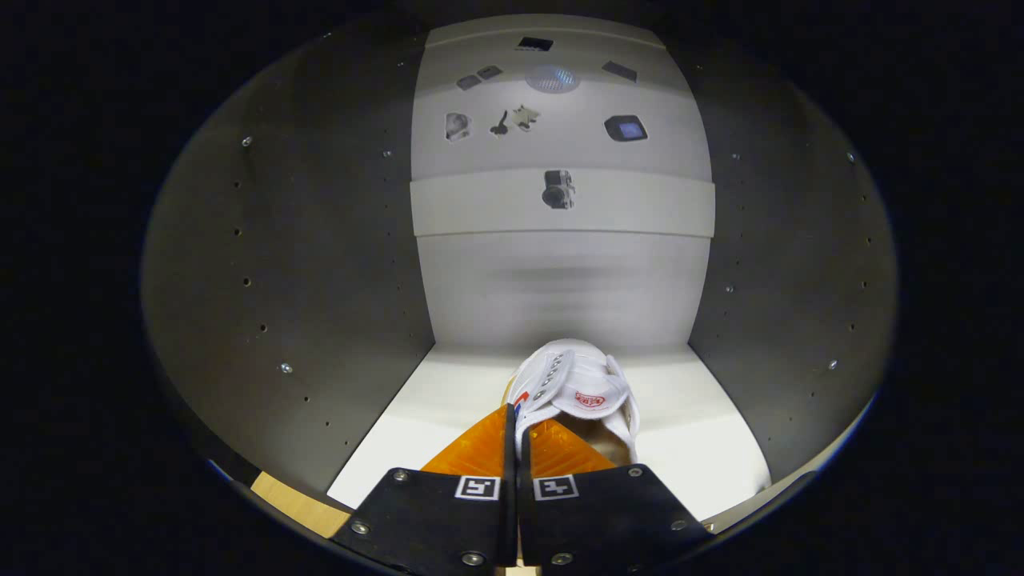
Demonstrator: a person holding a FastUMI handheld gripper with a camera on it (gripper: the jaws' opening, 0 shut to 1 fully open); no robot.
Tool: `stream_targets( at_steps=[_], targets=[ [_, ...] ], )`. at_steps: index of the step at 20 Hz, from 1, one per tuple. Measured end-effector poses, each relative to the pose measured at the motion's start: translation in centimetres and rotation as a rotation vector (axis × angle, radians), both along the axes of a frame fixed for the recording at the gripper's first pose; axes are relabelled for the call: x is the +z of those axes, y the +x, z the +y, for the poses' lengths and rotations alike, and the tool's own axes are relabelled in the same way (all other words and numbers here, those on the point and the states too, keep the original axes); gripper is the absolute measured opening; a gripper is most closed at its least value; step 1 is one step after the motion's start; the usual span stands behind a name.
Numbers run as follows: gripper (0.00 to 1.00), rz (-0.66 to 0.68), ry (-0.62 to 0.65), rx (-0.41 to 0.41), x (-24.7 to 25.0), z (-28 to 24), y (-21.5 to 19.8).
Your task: Open the shoe cabinet door, grab the shoes and put them into the shoe cabinet, then close the shoe cabinet door.
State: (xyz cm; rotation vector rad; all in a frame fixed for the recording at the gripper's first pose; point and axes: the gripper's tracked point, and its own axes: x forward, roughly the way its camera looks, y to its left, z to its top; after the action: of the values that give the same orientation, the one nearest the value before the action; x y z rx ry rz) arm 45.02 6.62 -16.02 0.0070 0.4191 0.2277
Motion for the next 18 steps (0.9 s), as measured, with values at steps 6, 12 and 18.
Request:
stream_targets(
  at_steps=[6,12,18],
  targets=[
    [0.10,-0.003,-0.013,-0.021,0.0,-0.4,-0.5],
    [0.17,-0.067,0.017,-0.052,2.7,-1.1,-2.9],
    [0.16,-0.154,0.033,-0.051,8.2,-1.8,-8.7]
  ],
)
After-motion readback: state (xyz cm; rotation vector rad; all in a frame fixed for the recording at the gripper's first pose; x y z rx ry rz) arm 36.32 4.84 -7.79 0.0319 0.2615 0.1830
